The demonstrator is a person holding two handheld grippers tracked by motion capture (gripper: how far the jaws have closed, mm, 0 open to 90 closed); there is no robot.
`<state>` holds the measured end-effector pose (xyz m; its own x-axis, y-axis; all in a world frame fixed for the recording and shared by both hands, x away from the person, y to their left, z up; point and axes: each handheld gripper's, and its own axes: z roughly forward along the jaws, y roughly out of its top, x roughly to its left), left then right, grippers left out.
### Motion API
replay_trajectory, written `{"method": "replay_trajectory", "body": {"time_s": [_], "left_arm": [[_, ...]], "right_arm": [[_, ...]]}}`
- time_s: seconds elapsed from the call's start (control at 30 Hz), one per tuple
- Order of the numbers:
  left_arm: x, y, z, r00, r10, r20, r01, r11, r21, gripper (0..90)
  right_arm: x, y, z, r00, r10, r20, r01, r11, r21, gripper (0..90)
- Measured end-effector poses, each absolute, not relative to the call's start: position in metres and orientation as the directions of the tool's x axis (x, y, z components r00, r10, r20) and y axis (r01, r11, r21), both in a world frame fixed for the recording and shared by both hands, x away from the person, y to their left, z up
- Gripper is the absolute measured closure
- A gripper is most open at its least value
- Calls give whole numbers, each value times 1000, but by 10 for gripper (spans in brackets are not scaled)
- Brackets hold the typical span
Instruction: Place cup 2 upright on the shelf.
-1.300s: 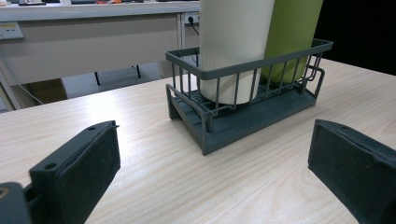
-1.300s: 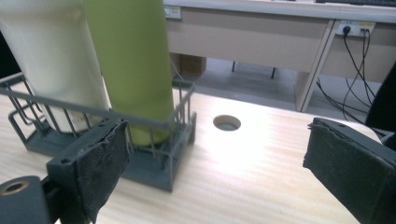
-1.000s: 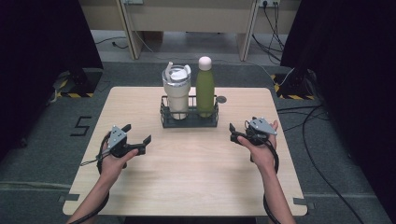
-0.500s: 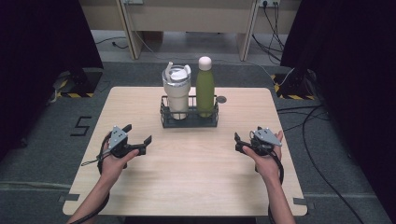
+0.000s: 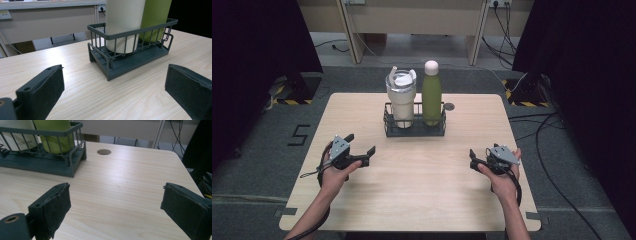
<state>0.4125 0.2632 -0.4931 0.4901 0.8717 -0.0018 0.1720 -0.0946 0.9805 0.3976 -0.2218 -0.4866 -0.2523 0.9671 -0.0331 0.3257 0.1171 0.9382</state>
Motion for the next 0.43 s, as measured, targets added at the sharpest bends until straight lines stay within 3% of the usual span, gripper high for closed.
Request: {"method": "replay_trajectory", "body": {"time_s": [0.43], "left_arm": [[414,263,-493,490,872,-3,176,-96,980,17]], "right_arm": [[391,-229,-493,-232,972,-24,336,103,936,103]]}}
